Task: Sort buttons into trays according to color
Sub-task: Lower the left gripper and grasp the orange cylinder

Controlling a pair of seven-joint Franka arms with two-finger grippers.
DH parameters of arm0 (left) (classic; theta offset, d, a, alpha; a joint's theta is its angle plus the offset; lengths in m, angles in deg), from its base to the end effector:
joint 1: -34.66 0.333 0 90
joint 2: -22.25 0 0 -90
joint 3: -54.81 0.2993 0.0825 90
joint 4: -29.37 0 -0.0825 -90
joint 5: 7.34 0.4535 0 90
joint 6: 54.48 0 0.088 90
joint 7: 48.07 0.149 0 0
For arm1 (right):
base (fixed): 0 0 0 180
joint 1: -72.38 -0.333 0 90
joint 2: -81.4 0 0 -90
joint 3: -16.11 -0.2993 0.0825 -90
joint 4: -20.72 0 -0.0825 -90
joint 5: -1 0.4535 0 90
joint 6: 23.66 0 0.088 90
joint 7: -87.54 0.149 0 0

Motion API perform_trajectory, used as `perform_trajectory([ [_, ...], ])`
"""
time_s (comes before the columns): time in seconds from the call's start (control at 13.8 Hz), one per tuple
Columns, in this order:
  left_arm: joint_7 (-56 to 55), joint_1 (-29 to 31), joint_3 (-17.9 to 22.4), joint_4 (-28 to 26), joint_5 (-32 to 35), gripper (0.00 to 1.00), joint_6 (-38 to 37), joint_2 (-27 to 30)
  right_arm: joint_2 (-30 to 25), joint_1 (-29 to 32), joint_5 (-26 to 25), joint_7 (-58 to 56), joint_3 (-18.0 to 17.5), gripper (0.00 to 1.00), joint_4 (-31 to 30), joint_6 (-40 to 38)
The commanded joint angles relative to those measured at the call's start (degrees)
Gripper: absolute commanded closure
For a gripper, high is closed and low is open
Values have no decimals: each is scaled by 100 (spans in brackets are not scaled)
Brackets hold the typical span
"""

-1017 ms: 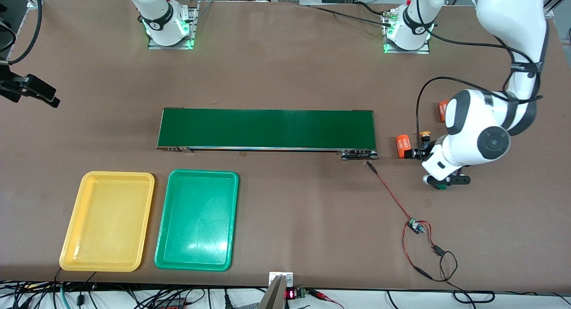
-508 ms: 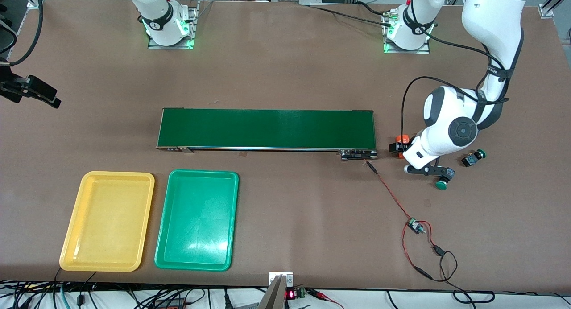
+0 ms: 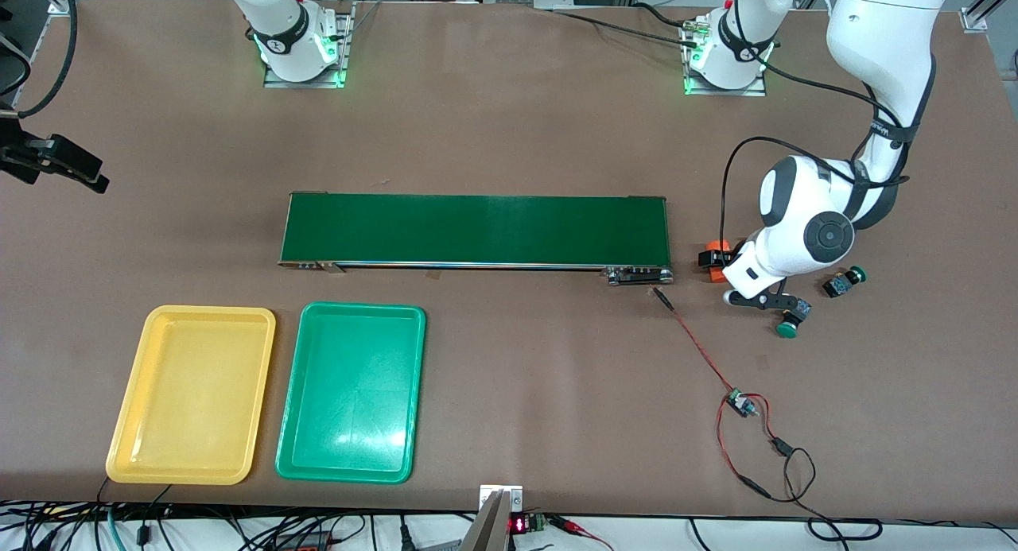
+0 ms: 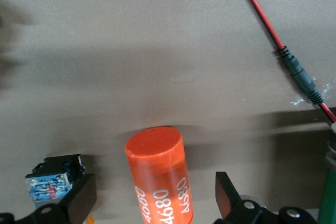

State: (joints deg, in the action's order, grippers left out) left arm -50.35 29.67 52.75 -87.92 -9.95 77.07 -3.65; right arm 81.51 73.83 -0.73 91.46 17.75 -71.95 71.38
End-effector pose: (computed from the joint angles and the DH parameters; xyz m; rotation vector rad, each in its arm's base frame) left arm 0.5939 -0.0776 0.0891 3.0940 -0.0736 -0.3202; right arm 0.6327 -0.0384 0.5472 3.1055 -0.1870 0.0617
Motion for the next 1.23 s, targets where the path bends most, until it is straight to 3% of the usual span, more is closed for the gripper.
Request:
perform_trajectory([
  [0.0,166,77,-22,-49,-65,0,151,-56,-37,-30,111,-14,-24,0,12,-56],
  [0.36,157,138,-22,-75,-65,3,310,-293,-37,-30,119,-31,-24,0,12,-65],
  [0.51,157,130,-22,-75,-65,29,231,-232,-37,-30,119,-31,-15,0,12,-56],
  [0.58,79,86,-31,-49,-65,67,152,-206,-28,-21,119,-31,-24,0,12,-56],
  [0.8,52,51,-83,82,-65,98,-190,-13,-28,-13,119,-31,-15,0,12,-56],
  [1.16,-299,51,-119,1241,-65,100,-1753,-12,-2,-13,119,-31,-6,0,21,-39],
])
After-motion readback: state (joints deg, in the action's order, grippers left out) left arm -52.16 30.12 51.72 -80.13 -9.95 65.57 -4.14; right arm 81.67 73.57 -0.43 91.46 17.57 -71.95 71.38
